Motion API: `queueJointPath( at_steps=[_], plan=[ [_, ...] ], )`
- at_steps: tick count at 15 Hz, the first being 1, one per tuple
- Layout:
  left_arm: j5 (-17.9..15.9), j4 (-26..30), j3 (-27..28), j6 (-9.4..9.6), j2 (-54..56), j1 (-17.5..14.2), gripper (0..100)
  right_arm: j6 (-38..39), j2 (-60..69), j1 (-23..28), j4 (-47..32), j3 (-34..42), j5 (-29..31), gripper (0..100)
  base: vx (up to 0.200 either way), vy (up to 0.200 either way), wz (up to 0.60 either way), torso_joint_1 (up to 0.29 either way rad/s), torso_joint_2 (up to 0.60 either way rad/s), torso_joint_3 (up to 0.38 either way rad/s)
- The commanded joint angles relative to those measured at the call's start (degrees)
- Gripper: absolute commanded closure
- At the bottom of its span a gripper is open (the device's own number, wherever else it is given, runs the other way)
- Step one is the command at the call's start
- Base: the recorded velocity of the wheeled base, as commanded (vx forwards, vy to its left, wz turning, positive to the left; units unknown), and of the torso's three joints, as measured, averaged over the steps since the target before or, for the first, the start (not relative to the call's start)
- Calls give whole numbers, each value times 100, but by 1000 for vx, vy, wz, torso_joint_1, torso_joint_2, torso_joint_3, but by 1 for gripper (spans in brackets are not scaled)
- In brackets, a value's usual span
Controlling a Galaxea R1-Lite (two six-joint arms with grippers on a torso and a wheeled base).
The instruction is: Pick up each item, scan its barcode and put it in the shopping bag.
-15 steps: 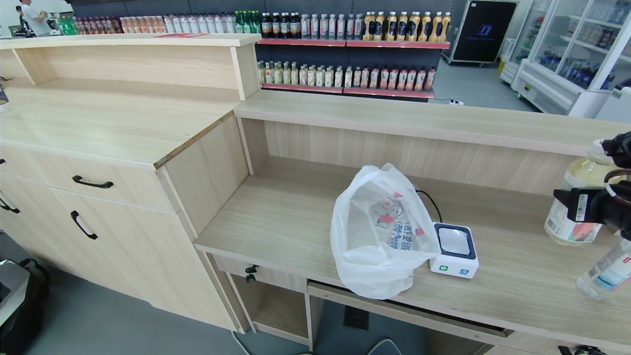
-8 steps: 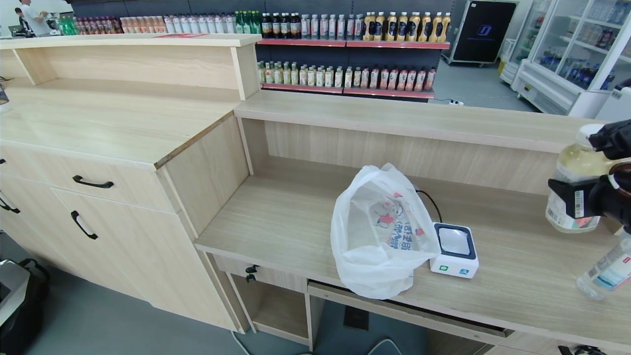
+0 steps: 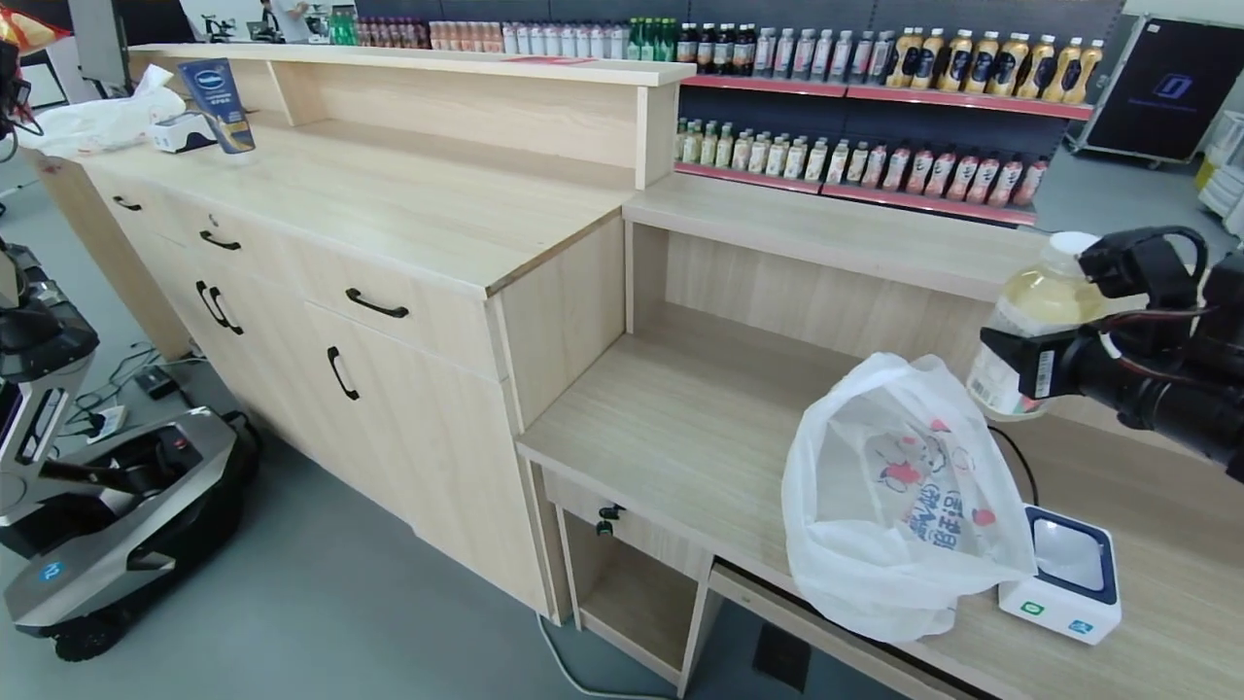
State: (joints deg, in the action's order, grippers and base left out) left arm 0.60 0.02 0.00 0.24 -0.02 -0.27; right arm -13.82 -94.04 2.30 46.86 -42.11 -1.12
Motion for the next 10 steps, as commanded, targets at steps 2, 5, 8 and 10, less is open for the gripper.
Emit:
queueJointPath(
  at_steps=[2,5,8,10],
  plan=[
    [2,-2,0,2,2,9,100,205,-1231,33,754,-114,-64,100,0,0,0,0,0,0],
    [2,-2,0,-7,2,0,100,152,-1732,60,895,-140,-714,100,0,0,0,0,0,0],
    [2,-2,0,2,2,0,100,126,-2163,60,930,-281,-828,100,0,0,0,0,0,0],
    [2,-2,0,2,2,0,100,38,-2365,60,930,-404,-837,100,0,0,0,0,0,0]
  ],
)
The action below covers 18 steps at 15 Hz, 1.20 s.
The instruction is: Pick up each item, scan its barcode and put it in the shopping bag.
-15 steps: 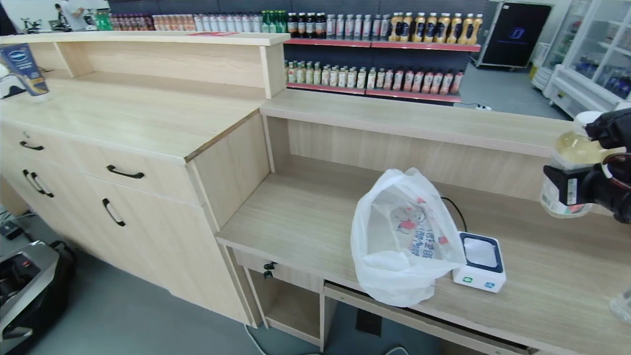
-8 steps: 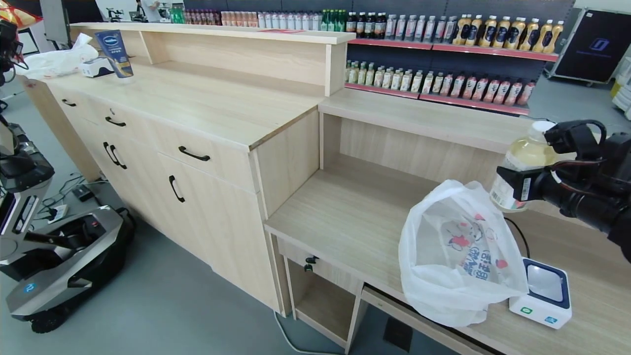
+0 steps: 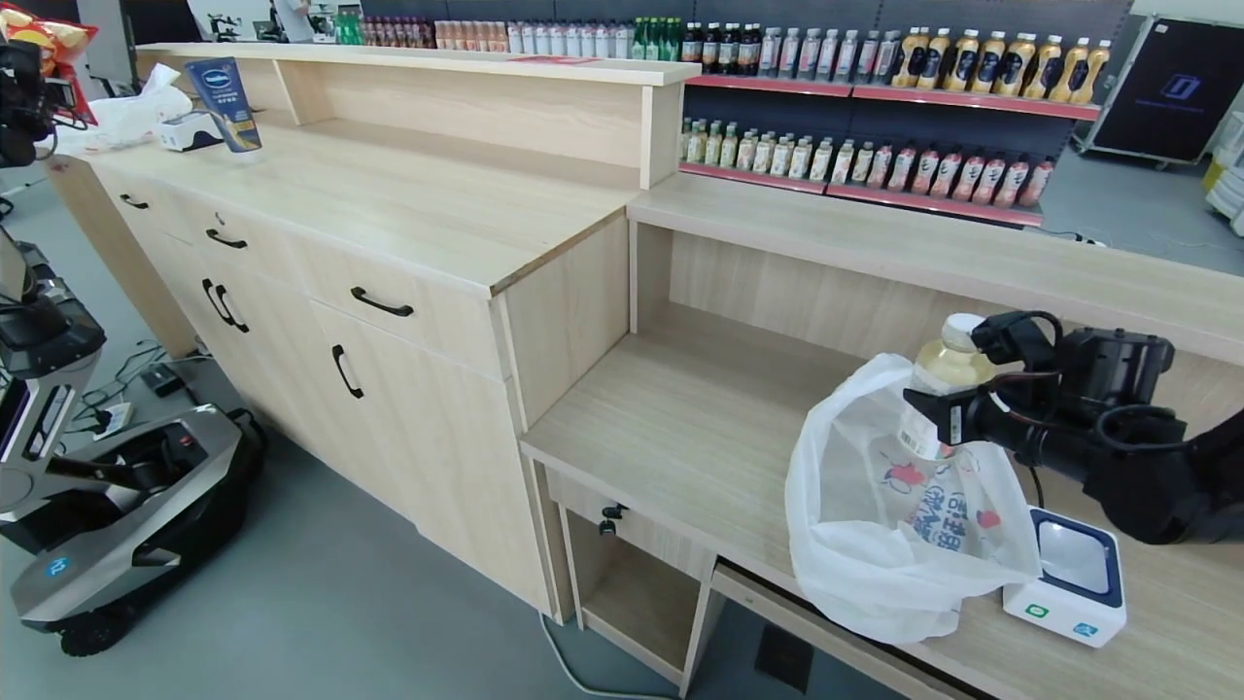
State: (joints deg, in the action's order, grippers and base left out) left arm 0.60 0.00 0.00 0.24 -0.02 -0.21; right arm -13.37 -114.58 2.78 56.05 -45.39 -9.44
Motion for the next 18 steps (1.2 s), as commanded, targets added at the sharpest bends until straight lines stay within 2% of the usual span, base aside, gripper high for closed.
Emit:
queueJointPath(
  at_steps=[1,3,7,18],
  plan=[
    [2,0,0,2,2,-6,100,-87,-416,21,20,-128,-6,100,0,0,0,0,0,0],
    [2,0,0,-7,2,-6,100,-139,-741,12,380,-234,-67,100,0,0,0,0,0,0],
    [2,0,0,-7,2,-6,100,-210,-1172,12,740,-401,-656,100,0,0,0,0,0,0],
    [2,0,0,2,2,-6,100,-280,-1937,-14,1391,-621,-674,100,0,0,0,0,0,0]
  ],
)
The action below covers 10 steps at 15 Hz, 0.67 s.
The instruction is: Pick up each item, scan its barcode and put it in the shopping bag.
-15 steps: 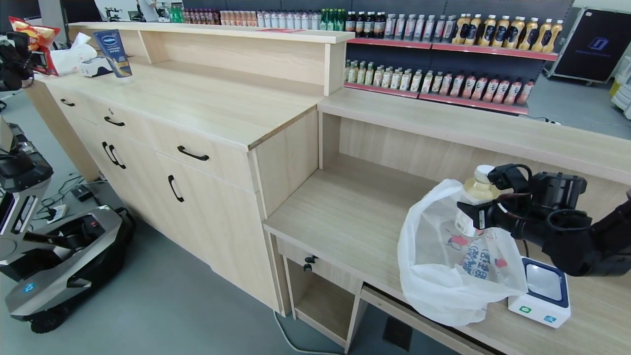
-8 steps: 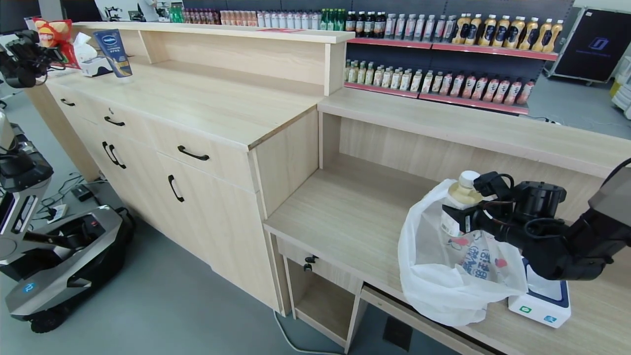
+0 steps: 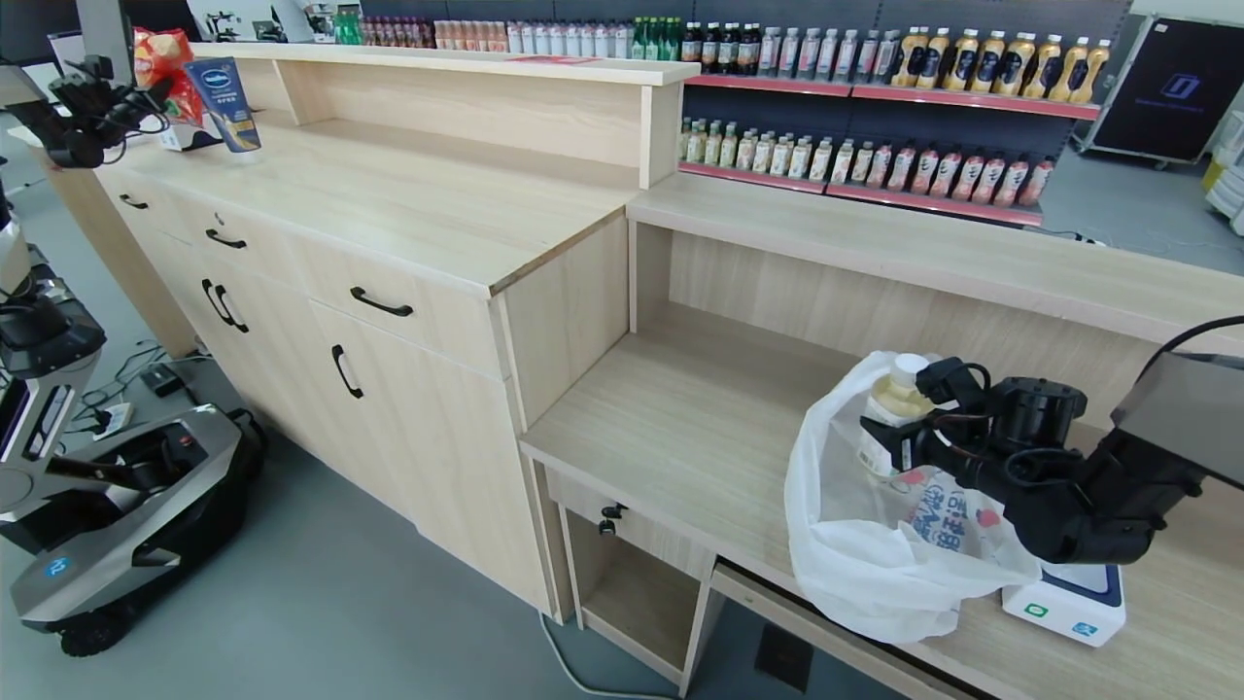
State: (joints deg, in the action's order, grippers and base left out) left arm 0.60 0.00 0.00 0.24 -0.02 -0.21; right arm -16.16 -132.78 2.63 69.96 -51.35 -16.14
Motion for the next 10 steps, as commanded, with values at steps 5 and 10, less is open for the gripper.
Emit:
queueJointPath(
  at_steps=[5,10],
  plan=[
    [2,0,0,2,2,-6,100,-80,-204,-8,-26,37,-3,100,0,0,0,0,0,0],
    [2,0,0,2,2,3,100,-141,-222,0,-44,81,-3,100,0,0,0,0,0,0]
  ],
)
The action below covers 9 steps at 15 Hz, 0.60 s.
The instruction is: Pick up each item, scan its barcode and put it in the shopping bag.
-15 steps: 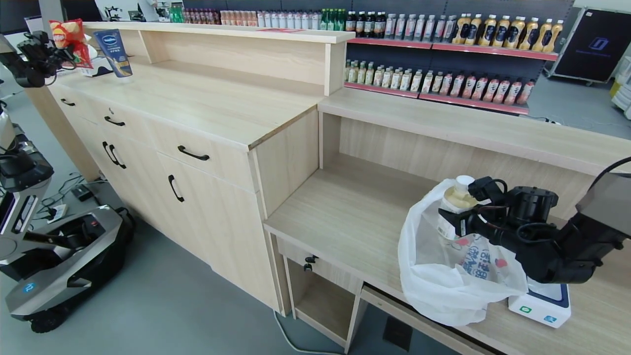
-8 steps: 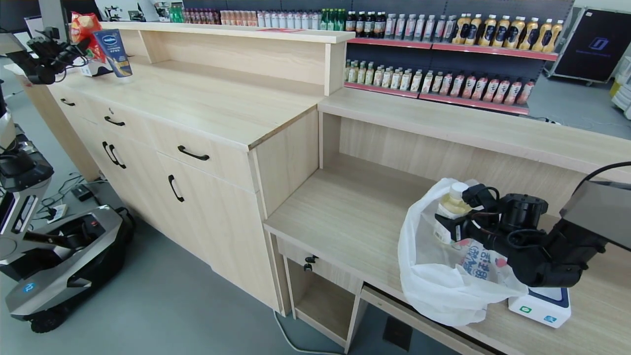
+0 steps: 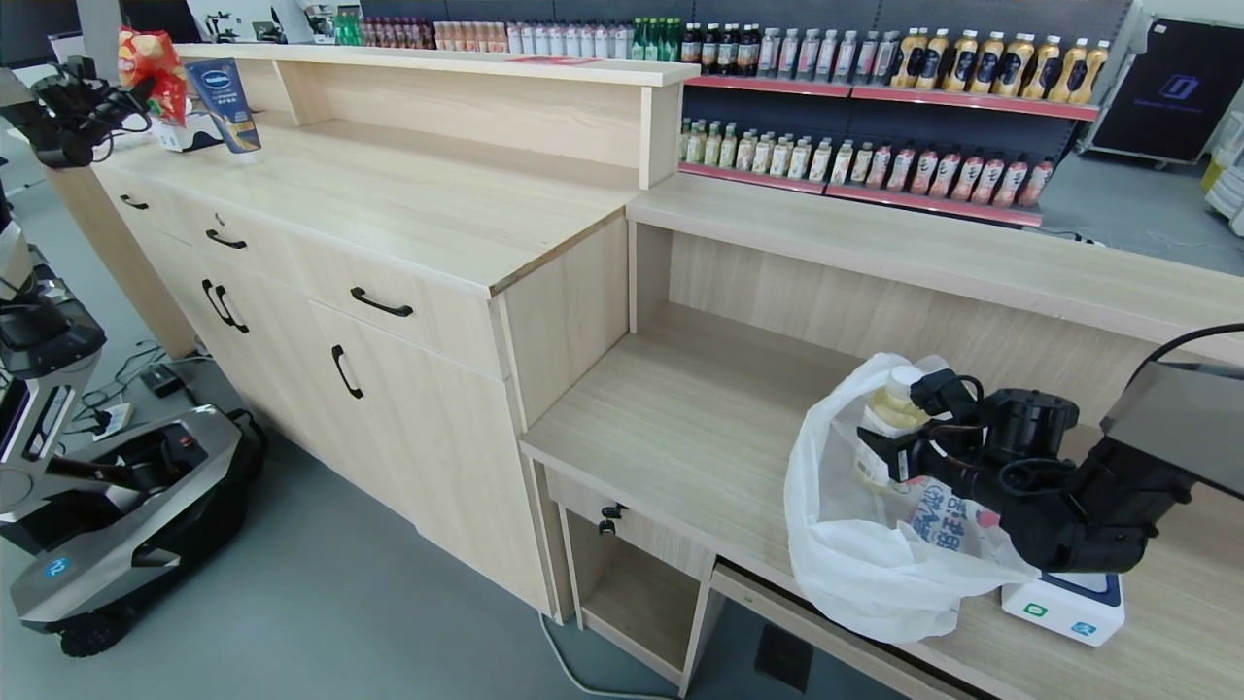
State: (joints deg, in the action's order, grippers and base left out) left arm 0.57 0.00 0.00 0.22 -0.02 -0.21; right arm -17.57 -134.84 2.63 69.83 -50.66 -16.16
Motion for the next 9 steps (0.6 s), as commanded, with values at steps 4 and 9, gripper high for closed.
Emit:
queueJointPath(
  at_steps=[4,9],
  plan=[
    [4,0,0,4,2,-6,100,69,450,-17,-215,83,-10,0,0,0,0,0,0,0],
    [4,0,0,-4,2,-6,100,210,2269,-96,-1156,575,17,0,0,0,0,0,0,0]
  ],
)
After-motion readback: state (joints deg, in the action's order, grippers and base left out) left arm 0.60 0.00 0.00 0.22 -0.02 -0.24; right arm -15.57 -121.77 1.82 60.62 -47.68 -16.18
